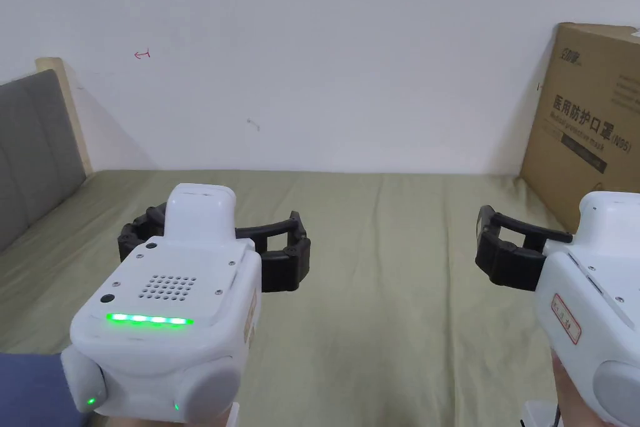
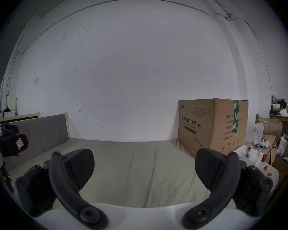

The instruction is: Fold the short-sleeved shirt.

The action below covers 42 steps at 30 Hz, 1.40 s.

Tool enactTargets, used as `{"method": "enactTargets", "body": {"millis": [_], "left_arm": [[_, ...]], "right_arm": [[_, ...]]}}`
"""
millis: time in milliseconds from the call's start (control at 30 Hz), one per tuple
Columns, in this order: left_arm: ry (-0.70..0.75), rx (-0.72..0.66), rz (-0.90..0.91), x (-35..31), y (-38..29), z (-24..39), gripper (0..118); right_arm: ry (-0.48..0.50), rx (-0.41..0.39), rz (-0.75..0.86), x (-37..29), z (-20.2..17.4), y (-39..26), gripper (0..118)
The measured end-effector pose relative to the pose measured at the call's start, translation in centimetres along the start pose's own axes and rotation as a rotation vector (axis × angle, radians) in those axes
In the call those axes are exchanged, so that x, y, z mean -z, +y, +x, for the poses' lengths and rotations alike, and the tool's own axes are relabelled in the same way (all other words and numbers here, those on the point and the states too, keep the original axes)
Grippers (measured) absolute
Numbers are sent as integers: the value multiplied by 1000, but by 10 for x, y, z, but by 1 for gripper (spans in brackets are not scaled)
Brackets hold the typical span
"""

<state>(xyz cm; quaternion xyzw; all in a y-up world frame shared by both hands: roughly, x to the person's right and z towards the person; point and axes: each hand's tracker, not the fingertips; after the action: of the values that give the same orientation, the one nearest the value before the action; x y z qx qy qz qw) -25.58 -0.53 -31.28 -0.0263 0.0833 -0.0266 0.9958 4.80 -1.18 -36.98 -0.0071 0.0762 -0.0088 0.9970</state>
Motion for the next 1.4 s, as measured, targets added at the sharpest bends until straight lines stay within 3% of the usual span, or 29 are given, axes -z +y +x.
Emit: {"method": "enactTargets", "body": {"millis": [867, 1400], "left_arm": [[-29, -124, -70, 7, -8, -12, 118], [-38, -119, -101, 10, -8, -9, 118]], "right_arm": [[35, -45, -48, 0, -12, -2, 118], [40, -38, -76, 2, -13, -4, 118]]}}
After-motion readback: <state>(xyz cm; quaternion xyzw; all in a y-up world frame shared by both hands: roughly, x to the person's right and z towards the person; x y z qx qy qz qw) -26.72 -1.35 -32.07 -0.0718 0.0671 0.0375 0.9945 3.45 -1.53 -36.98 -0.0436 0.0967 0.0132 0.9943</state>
